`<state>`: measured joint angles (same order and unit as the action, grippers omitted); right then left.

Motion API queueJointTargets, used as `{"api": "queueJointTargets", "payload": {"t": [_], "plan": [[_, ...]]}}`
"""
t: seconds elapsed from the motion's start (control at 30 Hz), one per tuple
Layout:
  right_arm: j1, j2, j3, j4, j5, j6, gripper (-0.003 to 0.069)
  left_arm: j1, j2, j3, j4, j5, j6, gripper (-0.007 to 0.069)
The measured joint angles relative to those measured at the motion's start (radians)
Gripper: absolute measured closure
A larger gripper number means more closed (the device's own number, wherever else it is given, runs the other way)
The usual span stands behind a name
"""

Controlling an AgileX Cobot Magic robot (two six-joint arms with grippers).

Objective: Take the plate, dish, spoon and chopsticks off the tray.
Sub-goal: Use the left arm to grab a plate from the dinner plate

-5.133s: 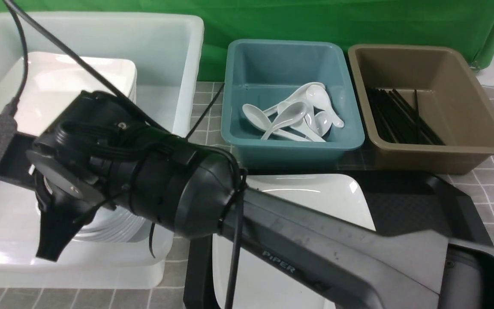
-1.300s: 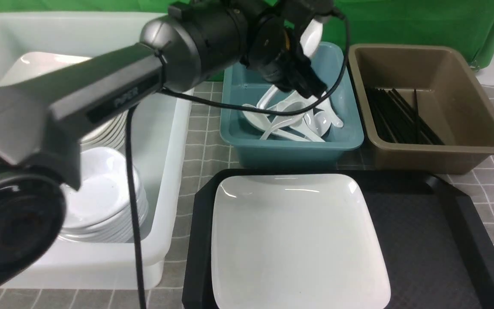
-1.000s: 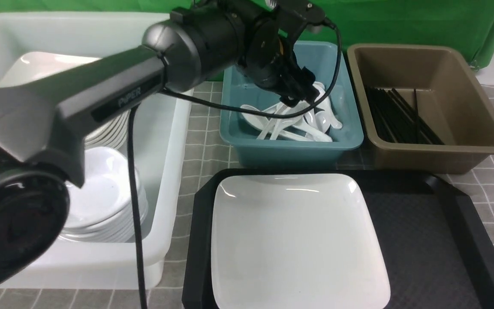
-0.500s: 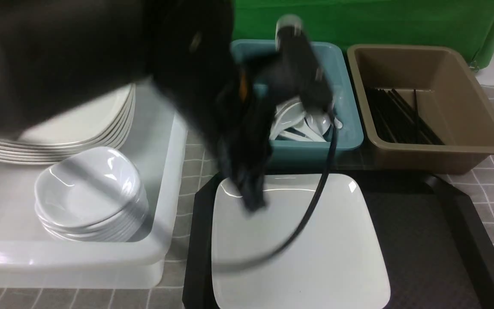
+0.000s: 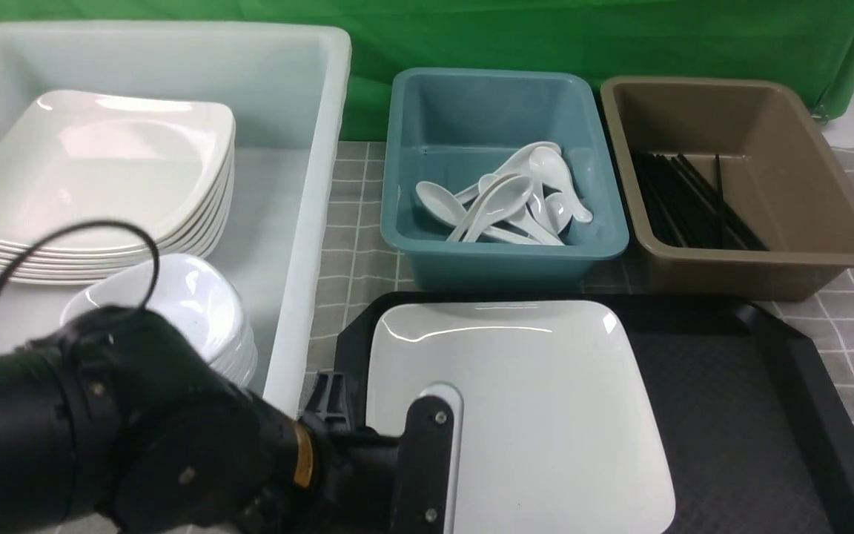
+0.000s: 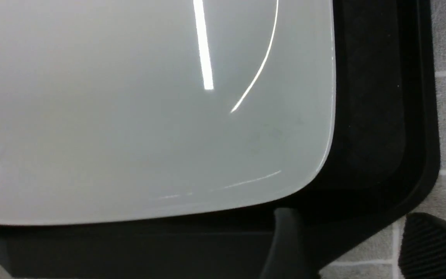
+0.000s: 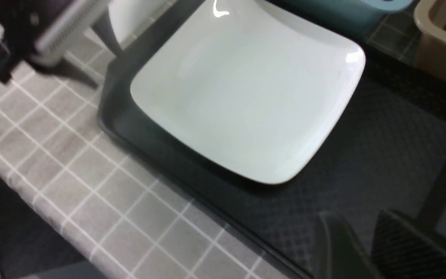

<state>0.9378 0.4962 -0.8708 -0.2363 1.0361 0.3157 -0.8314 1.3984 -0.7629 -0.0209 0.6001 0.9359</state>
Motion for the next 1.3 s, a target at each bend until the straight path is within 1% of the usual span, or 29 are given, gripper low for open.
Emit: {"api": "queueJointTargets", "payload": {"t": [0.07, 0.13, 0.27, 0.4, 0.6, 0.87, 1.13, 1.3], "plan": [[0.0, 0.0, 0.0, 0.001, -0.012, 0.006, 0.0473, -0.001, 0.0, 0.021, -0.002, -0.048, 0.05, 0.0176], [0.0, 0.0, 0.0, 0.002, -0.02, 0.01, 0.0473, -0.001, 0.0, 0.038, -0.002, -0.097, 0.088, 0.0156], [0.0, 0.0, 0.001, 0.003, -0.031, 0.021, 0.0473, -0.001, 0.0, 0.049, -0.01, -0.149, 0.128, 0.0151], [0.0, 0.0, 0.001, 0.003, -0.047, 0.032, 0.0473, -0.001, 0.012, 0.049, -0.023, -0.169, 0.171, 0.0154], [0.0, 0.0, 0.002, 0.003, -0.05, 0.032, 0.0473, -0.001, 0.077, 0.05, -0.024, -0.166, 0.181, 0.0154], [0.0, 0.0, 0.002, 0.003, -0.05, 0.034, 0.0473, -0.001, 0.165, 0.05, -0.024, -0.244, 0.187, 0.0155], [0.0, 0.0, 0.002, 0.003, -0.05, 0.034, 0.0465, -0.001, 0.225, 0.048, 0.01, -0.347, 0.186, 0.0158], [0.0, 0.0, 0.002, 0.003, -0.047, 0.034, 0.0462, -0.001, 0.24, 0.041, 0.021, -0.364, 0.133, 0.0182]]}}
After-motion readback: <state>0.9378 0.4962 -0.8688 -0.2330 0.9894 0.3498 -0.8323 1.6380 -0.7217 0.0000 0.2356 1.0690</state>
